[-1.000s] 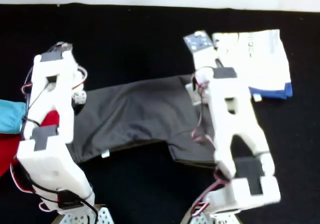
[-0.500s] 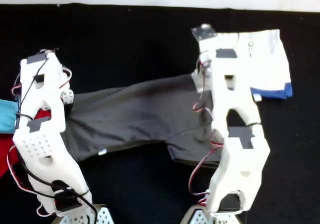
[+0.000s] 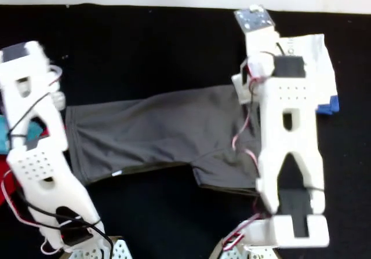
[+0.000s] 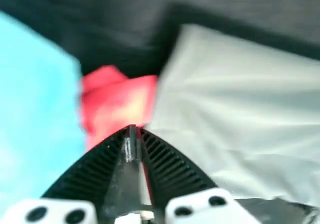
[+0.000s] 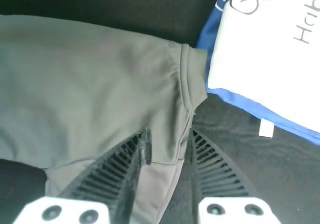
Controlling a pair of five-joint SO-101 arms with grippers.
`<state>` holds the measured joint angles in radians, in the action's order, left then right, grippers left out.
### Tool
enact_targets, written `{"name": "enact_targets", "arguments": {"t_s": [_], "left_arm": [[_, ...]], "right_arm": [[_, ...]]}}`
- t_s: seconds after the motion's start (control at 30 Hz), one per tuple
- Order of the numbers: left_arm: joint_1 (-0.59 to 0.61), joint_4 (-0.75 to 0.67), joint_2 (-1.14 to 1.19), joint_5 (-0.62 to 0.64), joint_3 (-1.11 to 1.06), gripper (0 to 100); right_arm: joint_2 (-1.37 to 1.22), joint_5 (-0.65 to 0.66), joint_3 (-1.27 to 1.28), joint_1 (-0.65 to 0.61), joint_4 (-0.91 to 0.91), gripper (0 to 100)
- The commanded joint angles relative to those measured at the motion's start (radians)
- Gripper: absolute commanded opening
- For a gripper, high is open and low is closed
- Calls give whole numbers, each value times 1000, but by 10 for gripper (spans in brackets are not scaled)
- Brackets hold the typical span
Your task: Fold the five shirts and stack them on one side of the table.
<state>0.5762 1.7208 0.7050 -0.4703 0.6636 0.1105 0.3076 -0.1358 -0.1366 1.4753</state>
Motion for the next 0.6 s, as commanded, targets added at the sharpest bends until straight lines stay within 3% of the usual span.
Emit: {"name": "enact_targets", "arguments": {"t_s": [0.0,0.17,0.33,0.43,0.57], "left_arm": [[128,-14,-4,-120,-45,10],[341,-176,-4,-279,-150,10],[509,-298,-13,-310,-96,10],[547,-293,-15,-278,19,10],[527,-114,-13,-245,186,10]], "right_arm": [[177,-3,79,2,10,122],[400,-3,236,2,10,122],[558,-3,512,2,-15,122],[634,-3,680,2,-70,122],[723,-3,851,2,-166,122]]}}
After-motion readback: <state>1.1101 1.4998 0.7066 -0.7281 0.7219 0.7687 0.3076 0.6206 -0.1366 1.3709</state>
